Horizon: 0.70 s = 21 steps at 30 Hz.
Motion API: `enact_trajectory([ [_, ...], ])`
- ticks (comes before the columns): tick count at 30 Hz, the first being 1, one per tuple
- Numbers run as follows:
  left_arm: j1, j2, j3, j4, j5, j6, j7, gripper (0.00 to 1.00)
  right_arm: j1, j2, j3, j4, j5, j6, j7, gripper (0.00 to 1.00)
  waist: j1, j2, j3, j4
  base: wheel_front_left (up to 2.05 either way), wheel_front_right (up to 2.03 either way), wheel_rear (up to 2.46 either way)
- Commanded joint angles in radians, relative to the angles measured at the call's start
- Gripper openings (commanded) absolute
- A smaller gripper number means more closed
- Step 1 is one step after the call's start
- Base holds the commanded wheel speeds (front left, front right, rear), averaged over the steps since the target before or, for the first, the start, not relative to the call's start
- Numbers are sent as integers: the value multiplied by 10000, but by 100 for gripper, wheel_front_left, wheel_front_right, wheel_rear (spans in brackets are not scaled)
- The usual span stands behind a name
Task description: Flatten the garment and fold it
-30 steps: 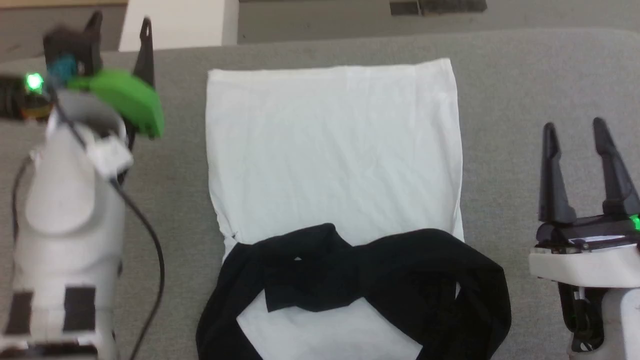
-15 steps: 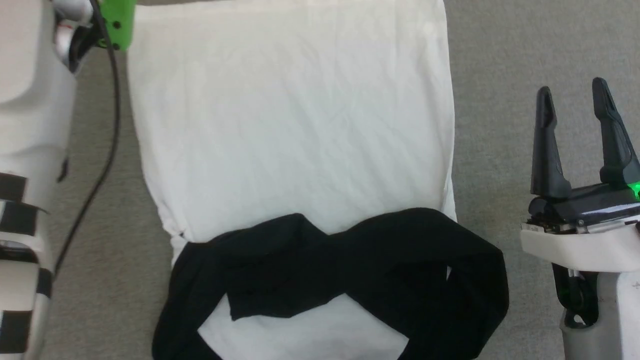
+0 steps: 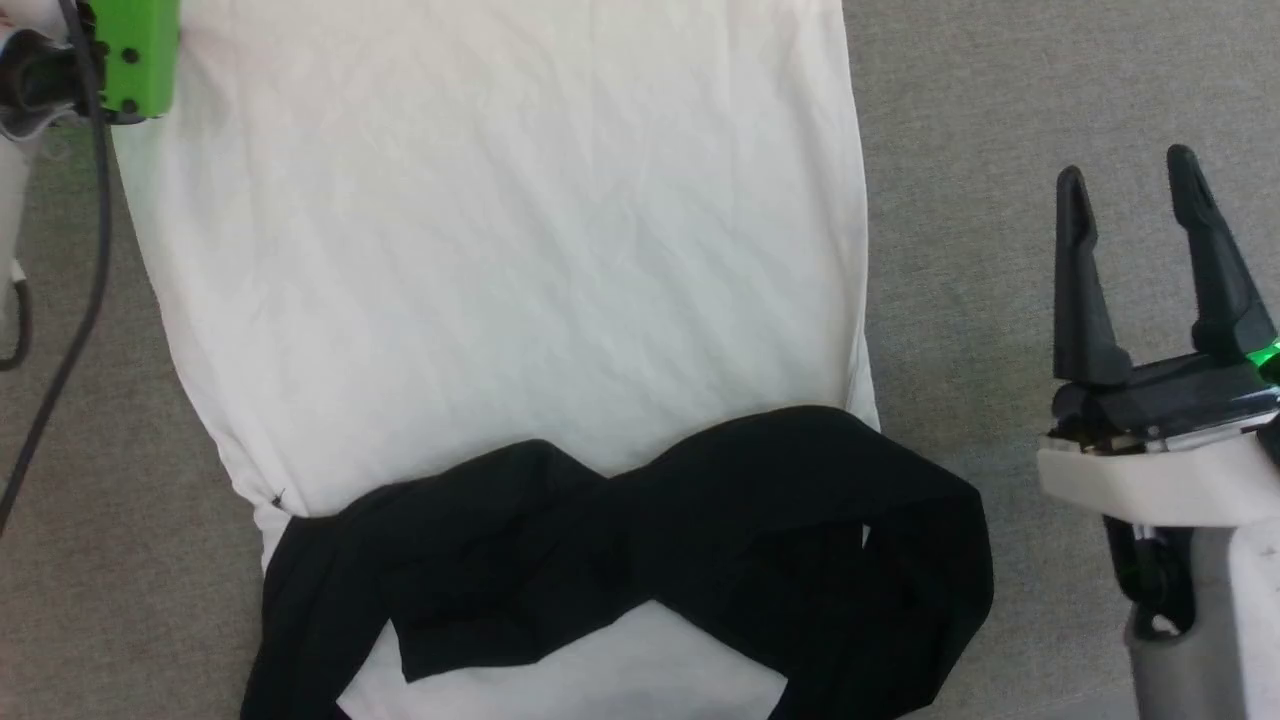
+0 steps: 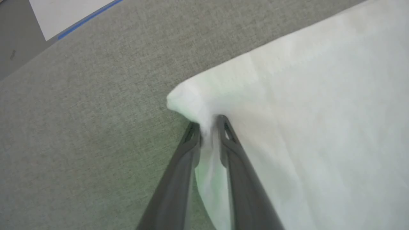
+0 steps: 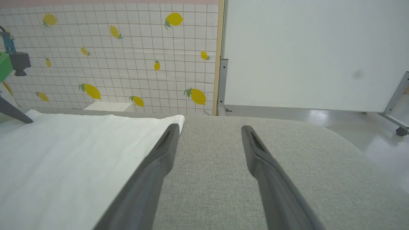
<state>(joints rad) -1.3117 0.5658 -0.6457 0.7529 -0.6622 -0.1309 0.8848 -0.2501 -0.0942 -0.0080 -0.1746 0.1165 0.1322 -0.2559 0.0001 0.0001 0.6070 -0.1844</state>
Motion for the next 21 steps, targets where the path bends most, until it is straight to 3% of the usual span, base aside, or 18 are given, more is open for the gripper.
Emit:
enact_trajectory([
  [1, 424, 53, -253, 45, -120, 3, -104, 0, -322, -197, -16, 49, -111, -15, -58, 100, -1, -1, -172, 179, 0, 0, 0],
  [6, 316, 277, -897, -722, -534, 3, -790, 0, -1361, -923, -387, 321, 276, -15, -51, 100, -1, -1, -607, 641, 0, 0, 0],
  [10, 341, 481, -1471, -1709, -1002, 3, -1702, 0, -2840, -1913, -262, 855, 860, -15, 918, 100, -1, -1, -854, 1107, 0, 0, 0],
  [16, 324, 811, -2482, -2900, -1319, 2, -2700, 0, -5187, -3553, 1060, 2262, 2032, -15, 4409, 100, -1, -1, -889, 1883, 0, 0, 0],
  [21, 189, 750, -3147, -3431, -1400, 2, -3357, 0, -7465, -4594, 3041, 3908, 3050, -15, 7854, 100, -1, -1, -634, 2369, 0, 0, 0],
])
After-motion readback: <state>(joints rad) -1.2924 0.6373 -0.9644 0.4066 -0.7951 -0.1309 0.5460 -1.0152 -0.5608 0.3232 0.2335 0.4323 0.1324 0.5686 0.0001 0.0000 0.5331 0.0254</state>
